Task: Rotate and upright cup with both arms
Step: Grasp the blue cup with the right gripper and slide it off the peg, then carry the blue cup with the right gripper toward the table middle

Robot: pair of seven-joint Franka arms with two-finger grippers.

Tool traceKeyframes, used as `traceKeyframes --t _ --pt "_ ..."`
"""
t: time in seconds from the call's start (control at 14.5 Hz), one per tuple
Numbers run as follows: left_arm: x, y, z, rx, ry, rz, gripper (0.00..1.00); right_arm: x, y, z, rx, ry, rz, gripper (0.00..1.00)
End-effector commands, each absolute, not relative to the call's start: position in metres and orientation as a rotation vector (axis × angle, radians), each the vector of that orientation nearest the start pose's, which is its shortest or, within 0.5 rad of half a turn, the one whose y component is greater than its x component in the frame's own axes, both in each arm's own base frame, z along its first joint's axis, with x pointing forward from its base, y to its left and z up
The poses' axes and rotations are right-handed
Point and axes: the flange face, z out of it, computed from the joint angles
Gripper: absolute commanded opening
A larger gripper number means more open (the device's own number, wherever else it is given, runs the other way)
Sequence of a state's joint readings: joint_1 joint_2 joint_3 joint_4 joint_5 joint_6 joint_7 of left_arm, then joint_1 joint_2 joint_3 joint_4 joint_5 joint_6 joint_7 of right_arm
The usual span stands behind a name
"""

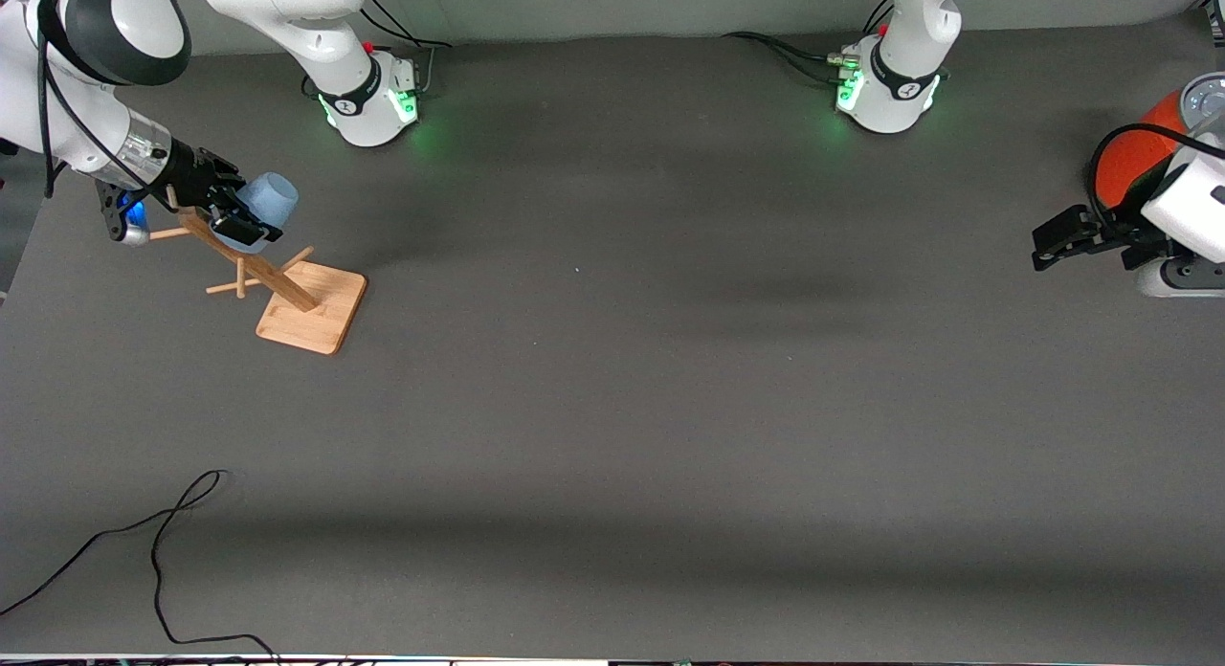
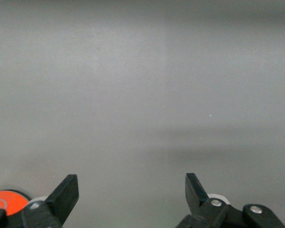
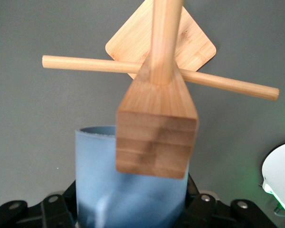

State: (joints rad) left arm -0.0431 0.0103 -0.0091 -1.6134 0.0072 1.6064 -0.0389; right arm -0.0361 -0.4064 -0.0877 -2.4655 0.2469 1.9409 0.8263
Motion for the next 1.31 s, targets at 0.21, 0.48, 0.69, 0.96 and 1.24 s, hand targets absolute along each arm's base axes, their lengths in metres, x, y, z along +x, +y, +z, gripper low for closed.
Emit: traceKeyframes --t 0.21,0.48,0.69,0.96,1.24 --pt "0.556 -0.031 0.609 -3.122 0.046 0.02 1.0 0.404 -0.022 0.476 -2.447 1.515 0.374 0.64" --pt "0.557 -0.032 0.609 -3.122 0.049 0.015 1.0 0.399 -0.011 0.516 -2.325 1.56 0.439 0.64" --pt "0.557 -0.032 0.608 -3.124 0.049 0.02 1.0 0.406 0.038 0.546 -2.291 1.526 0.43 0.65" --pt "0.557 -0.032 0.61 -3.124 0.049 0.016 1.0 0.426 0.12 0.58 -2.223 1.526 0.379 0.65" --pt "0.557 -0.033 0.61 -3.124 0.051 0.016 1.0 0.453 0.25 0.544 -2.176 1.57 0.29 0.65"
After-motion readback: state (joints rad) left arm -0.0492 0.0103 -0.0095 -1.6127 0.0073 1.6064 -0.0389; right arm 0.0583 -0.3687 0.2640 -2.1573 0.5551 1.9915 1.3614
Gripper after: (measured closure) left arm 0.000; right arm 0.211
